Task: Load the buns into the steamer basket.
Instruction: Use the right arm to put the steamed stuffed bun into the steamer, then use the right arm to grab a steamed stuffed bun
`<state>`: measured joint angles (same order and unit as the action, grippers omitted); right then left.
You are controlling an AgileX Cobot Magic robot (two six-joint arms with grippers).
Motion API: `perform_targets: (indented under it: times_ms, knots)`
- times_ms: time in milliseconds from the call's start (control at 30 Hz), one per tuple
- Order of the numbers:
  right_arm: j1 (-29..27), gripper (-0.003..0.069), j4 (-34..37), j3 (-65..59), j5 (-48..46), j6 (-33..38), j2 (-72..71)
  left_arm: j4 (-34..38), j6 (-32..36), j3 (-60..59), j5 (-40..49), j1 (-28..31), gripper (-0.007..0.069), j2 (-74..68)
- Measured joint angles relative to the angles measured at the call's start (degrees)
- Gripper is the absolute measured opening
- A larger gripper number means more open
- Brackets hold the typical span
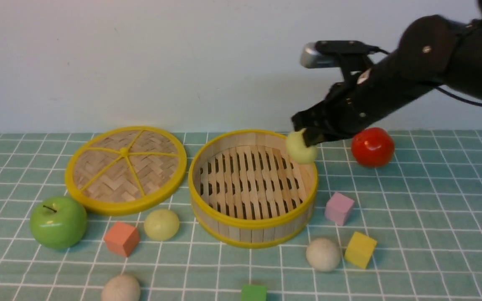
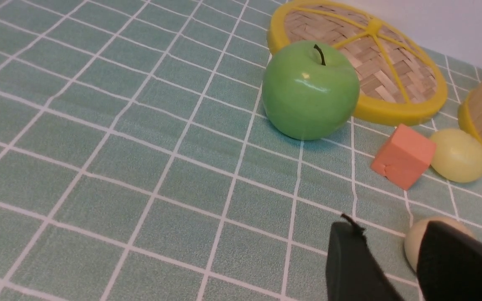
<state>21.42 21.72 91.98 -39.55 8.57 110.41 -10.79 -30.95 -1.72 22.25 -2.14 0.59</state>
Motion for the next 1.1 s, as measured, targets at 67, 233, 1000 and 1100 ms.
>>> perform_targets:
  times_ms: [67,233,1000,1100]
  knots:
    - [0.77,-0.0004,0.06,2.27,1.21,0.33,3.68,0.00,0.00,0.00,0.00,0.00,0.0238,0.00]
    - [0.96,-0.0004,-0.42,7.59,3.74,0.55,12.58,0.00,0.00,0.00,0.00,0.00,0.0238,0.00]
    - [-0.63,0.0493,-5.02,8.97,-12.83,-0.19,-1.17,0.00,0.00,0.00,0.00,-0.01,0.0238,0.00]
    - [-2.28,0.0495,-7.52,8.97,-18.69,-2.78,-5.76,0.00,0.00,0.00,0.00,-0.01,0.0238,0.00]
